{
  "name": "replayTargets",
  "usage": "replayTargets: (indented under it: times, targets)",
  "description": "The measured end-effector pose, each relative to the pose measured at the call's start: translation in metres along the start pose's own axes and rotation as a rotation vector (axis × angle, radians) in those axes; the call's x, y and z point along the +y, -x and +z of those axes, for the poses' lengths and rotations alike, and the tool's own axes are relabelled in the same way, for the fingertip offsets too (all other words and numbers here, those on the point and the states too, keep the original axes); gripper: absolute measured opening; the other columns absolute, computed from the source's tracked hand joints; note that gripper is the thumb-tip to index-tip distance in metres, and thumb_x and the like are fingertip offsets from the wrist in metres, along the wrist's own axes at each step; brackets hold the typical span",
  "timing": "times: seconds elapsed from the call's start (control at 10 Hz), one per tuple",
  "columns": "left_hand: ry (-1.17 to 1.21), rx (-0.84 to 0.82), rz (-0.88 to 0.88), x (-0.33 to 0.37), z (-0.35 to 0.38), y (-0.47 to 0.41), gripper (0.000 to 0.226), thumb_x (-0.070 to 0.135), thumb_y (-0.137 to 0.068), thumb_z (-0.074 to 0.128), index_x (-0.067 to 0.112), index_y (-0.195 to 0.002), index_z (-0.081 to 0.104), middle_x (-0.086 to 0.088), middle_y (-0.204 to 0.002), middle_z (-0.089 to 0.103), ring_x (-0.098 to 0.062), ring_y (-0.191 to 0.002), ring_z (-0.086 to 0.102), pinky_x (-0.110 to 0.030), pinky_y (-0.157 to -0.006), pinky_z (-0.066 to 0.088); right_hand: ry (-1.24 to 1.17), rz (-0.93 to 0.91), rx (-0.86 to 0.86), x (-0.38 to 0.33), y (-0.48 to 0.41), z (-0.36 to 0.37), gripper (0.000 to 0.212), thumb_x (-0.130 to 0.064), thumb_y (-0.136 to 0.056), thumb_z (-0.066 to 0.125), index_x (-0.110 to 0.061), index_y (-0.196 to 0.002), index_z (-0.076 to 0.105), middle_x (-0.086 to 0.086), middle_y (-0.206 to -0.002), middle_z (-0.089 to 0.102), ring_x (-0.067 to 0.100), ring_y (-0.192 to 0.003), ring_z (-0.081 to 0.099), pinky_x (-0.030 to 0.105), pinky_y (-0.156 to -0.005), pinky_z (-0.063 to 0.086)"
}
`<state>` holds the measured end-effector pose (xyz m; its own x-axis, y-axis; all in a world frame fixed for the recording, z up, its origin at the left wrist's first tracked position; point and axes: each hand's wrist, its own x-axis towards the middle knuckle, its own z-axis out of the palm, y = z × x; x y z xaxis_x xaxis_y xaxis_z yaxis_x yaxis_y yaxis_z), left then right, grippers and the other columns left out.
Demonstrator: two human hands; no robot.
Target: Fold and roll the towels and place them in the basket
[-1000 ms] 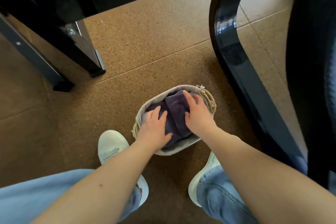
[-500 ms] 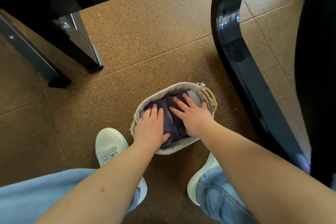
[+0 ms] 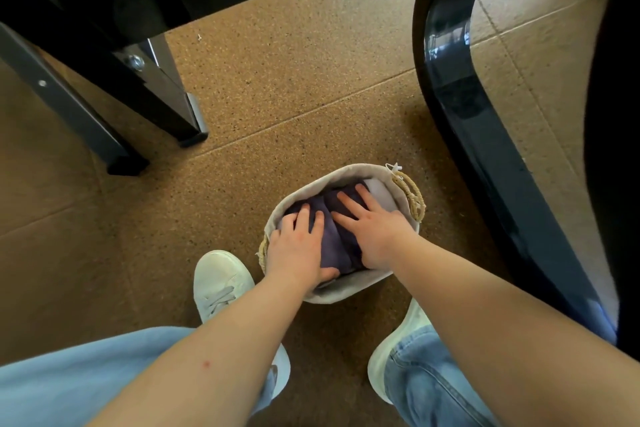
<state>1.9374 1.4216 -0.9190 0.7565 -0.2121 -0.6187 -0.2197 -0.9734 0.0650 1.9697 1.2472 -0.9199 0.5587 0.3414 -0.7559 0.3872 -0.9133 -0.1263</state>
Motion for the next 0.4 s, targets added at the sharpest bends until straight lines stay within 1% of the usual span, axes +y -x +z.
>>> replayTargets:
  times: [0.1,0.2,0.3,0.4]
  targets:
    - [0.01,-0.001,-0.012,0.004,-0.002,0.004,0.118,0.075,-0.079,0.064,0.021,-0.163,0.001,-0.006,-0.17,0.0,-0.032,-0.153,0.01,-0.049,-0.122,0.023,0.034,0.003,0.018,-0.002,0.004,-0.002,0.096,-0.052,-0.094,0.06,-0.044,-0.16,-0.01,-0.01,-0.168,-0.025,0.031,-0.154,-0.026,0.061,-0.115,0.034]
    - [0.02,0.006,-0.017,0.008,-0.006,0.01,0.115,0.074,-0.082,0.062,0.021,-0.164,0.001,-0.007,-0.171,-0.002,-0.032,-0.155,0.006,-0.05,-0.124,0.019,0.037,0.008,0.081,-0.006,0.018,0.001,0.095,-0.051,-0.095,0.061,-0.043,-0.161,-0.006,-0.008,-0.17,-0.022,0.033,-0.155,-0.022,0.06,-0.116,0.035]
    - [0.051,0.007,-0.016,0.006,-0.012,0.02,0.104,0.071,-0.086,0.06,0.027,-0.163,0.005,-0.007,-0.171,-0.001,-0.033,-0.155,0.007,-0.05,-0.124,0.017,-0.024,0.011,0.103,-0.005,0.034,-0.004,0.089,-0.047,-0.097,0.059,-0.041,-0.162,-0.002,-0.005,-0.171,-0.018,0.032,-0.157,-0.015,0.059,-0.116,0.035]
    - [0.083,0.058,-0.021,0.005,-0.023,0.034,0.098,0.068,-0.088,0.06,0.03,-0.162,0.01,-0.006,-0.171,0.006,-0.032,-0.155,0.011,-0.051,-0.123,0.022,-0.102,0.037,0.176,-0.006,0.054,-0.022,0.082,-0.042,-0.098,0.055,-0.04,-0.162,0.004,-0.001,-0.172,-0.013,0.032,-0.158,-0.009,0.058,-0.117,0.035]
